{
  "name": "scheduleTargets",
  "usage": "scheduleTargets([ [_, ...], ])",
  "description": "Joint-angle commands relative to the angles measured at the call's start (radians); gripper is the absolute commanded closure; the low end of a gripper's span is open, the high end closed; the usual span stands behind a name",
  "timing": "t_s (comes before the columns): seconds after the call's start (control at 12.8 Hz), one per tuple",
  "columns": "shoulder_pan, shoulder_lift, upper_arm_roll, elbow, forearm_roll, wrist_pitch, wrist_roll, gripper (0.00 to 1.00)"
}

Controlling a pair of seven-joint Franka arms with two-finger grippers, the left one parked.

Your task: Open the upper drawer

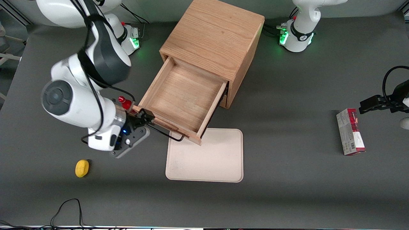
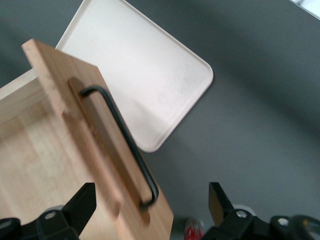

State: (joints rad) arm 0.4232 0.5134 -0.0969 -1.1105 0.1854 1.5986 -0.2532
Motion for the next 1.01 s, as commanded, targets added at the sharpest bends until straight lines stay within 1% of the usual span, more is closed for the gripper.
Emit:
scheduleTargets([
  [0.0,0.002,-0.088,-0.029,-0.014,-0.085,-0.084,0.040,0.00],
  [0.08,0.002,-0.107,-0.053,-0.014,-0.101,-0.112,0.045,0.00],
  [0.23,0.003,-0.142,-0.113,-0.018,-0.103,-0.146,0.101,0.00],
  [0.39,0.005,-0.182,-0.171,-0.038,-0.103,-0.202,0.118,0.00],
  [0.62,0.005,-0.229,-0.265,-0.084,-0.103,-0.203,0.108,0.00],
  [0.7,0.000,-0.248,-0.277,-0.107,-0.103,-0.200,0.107,0.00],
  [0.78,-0.048,-0.266,-0.270,-0.132,-0.104,-0.189,0.112,0.00],
  [0.86,-0.107,-0.288,-0.223,-0.156,-0.104,-0.183,0.114,0.00],
  [0.93,-0.185,-0.323,-0.157,-0.204,-0.116,-0.148,0.115,0.00],
])
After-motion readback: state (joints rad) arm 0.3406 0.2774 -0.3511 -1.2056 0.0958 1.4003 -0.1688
